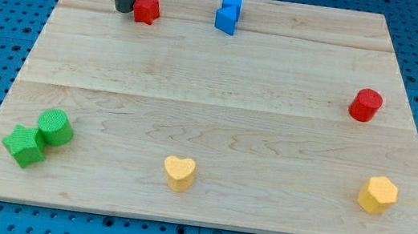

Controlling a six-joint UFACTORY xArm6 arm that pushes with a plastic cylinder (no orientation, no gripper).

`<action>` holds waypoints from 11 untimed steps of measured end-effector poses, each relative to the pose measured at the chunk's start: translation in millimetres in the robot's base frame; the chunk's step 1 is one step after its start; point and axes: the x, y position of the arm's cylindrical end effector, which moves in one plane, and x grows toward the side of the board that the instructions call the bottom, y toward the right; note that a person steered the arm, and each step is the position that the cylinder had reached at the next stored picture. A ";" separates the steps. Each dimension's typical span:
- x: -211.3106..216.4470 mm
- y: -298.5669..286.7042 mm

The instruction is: Place the arm to the right center of the board

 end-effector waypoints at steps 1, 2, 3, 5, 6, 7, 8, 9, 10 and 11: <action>-26.4 -7.7; -28.3 27.7; 5.3 87.6; 86.3 169.0; 102.7 236.0; 102.6 301.5; 99.3 365.7; 110.7 428.0; 148.4 458.4; 185.7 428.3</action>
